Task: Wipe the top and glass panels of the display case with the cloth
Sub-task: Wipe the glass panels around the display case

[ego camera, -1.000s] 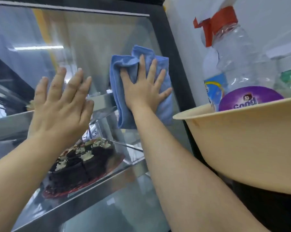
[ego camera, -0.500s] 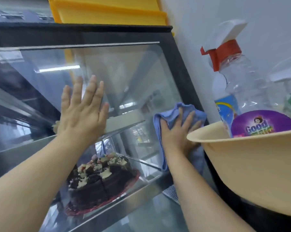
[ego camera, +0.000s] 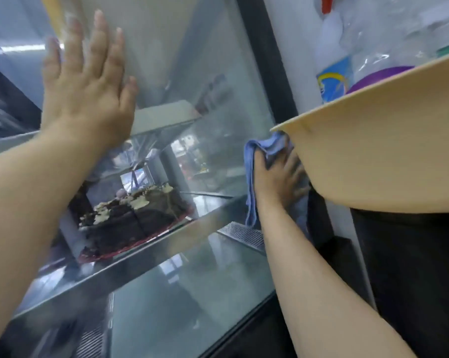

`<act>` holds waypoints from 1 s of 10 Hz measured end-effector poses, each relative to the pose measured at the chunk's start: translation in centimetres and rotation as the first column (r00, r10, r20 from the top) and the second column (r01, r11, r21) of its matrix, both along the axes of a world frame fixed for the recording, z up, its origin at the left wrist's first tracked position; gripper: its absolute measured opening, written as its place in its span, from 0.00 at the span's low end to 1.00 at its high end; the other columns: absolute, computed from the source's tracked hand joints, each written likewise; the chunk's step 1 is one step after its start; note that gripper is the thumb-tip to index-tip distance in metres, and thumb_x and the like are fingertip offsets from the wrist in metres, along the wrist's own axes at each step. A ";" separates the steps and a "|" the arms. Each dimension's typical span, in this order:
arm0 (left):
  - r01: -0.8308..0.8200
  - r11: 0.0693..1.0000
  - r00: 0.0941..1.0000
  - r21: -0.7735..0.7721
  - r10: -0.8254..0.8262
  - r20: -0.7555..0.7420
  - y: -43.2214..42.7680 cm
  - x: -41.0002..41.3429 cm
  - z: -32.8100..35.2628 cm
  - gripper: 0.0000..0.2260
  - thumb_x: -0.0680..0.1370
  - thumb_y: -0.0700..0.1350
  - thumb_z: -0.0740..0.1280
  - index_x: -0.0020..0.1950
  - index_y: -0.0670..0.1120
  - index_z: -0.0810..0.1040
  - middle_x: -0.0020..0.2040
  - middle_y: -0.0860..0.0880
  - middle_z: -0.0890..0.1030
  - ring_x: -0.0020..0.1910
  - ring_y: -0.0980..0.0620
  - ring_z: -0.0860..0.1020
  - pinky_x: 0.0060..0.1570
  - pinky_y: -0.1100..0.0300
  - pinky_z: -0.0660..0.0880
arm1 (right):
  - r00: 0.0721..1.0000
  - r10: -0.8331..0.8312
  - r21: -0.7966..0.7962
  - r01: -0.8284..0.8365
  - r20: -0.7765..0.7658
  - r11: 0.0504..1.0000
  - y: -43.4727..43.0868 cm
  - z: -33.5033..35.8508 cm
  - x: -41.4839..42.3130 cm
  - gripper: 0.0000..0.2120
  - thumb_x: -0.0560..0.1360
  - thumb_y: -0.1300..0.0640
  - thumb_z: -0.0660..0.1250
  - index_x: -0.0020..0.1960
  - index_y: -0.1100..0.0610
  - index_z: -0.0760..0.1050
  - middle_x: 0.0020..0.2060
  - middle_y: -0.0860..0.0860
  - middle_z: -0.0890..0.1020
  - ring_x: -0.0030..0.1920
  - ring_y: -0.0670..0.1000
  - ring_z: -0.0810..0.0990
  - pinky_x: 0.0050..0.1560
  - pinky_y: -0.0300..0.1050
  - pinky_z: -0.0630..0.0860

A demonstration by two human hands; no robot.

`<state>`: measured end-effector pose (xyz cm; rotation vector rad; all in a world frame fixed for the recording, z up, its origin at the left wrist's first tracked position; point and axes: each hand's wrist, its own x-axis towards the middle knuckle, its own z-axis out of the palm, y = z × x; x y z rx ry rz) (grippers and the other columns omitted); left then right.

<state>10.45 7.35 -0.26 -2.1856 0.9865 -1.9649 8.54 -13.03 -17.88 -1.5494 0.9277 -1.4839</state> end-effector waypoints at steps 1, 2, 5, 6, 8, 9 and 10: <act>0.049 0.999 0.994 -0.006 -0.049 -0.094 3.6 -0.1 -3.9 0.26 0.81 0.51 0.50 0.77 0.45 0.50 0.78 0.41 0.51 0.76 0.37 0.49 0.72 0.36 0.47 | 0.981 0.109 0.251 -0.066 -0.162 0.966 1.6 -10.5 -0.9 0.34 0.78 0.38 0.53 0.78 0.49 0.45 0.78 0.50 0.48 0.77 0.57 0.46 0.69 0.66 0.51; 0.017 0.999 0.989 -0.035 -0.022 -0.148 8.7 -0.4 -10.5 0.26 0.81 0.54 0.47 0.78 0.48 0.48 0.78 0.42 0.50 0.76 0.38 0.48 0.70 0.32 0.51 | 0.969 0.194 0.212 -0.160 -0.151 0.964 5.2 -14.5 -0.4 0.33 0.79 0.42 0.52 0.77 0.51 0.42 0.78 0.54 0.45 0.77 0.60 0.43 0.72 0.64 0.48; -0.347 0.901 0.899 -0.260 0.241 -0.364 26.0 -3.0 -26.9 0.25 0.80 0.48 0.50 0.77 0.42 0.54 0.77 0.42 0.55 0.77 0.42 0.47 0.70 0.35 0.47 | 0.906 0.254 -0.276 -0.353 -0.338 0.894 28.9 -15.2 -0.2 0.37 0.69 0.42 0.50 0.76 0.51 0.47 0.77 0.57 0.47 0.75 0.63 0.47 0.65 0.76 0.49; -0.256 0.928 0.919 -0.271 0.146 -0.366 26.1 -3.7 -30.2 0.24 0.78 0.47 0.55 0.74 0.43 0.62 0.74 0.43 0.64 0.75 0.41 0.55 0.70 0.40 0.51 | 0.902 0.246 -0.321 -0.365 -0.356 0.874 31.2 -15.9 0.5 0.38 0.67 0.40 0.49 0.75 0.51 0.48 0.76 0.56 0.35 0.75 0.65 0.45 0.64 0.79 0.49; 0.054 0.936 0.834 -0.349 -0.235 -0.500 21.0 -5.6 -33.1 0.13 0.76 0.51 0.60 0.57 0.47 0.78 0.47 0.52 0.80 0.45 0.52 0.75 0.46 0.59 0.70 | 0.837 0.265 -0.424 -0.485 -0.479 0.765 29.1 -16.3 -2.7 0.40 0.66 0.32 0.53 0.75 0.48 0.54 0.76 0.56 0.53 0.74 0.63 0.53 0.62 0.70 0.64; 0.037 0.906 0.717 -0.422 -0.318 -0.621 18.8 -6.0 -34.5 0.16 0.75 0.55 0.62 0.61 0.53 0.75 0.45 0.58 0.79 0.43 0.57 0.74 0.39 0.64 0.70 | 0.811 0.373 -0.523 -0.578 -0.450 0.626 25.3 -17.0 -5.2 0.37 0.68 0.38 0.56 0.76 0.42 0.52 0.77 0.46 0.51 0.74 0.55 0.52 0.64 0.60 0.66; -0.025 0.865 0.679 -0.501 -0.353 -0.644 17.1 -5.8 -35.9 0.17 0.73 0.46 0.67 0.62 0.53 0.75 0.46 0.56 0.78 0.46 0.55 0.73 0.36 0.66 0.64 | 0.589 0.711 -0.401 -0.800 -0.385 0.446 22.0 -16.9 -6.8 0.33 0.72 0.47 0.60 0.73 0.35 0.50 0.75 0.38 0.48 0.75 0.43 0.50 0.73 0.42 0.55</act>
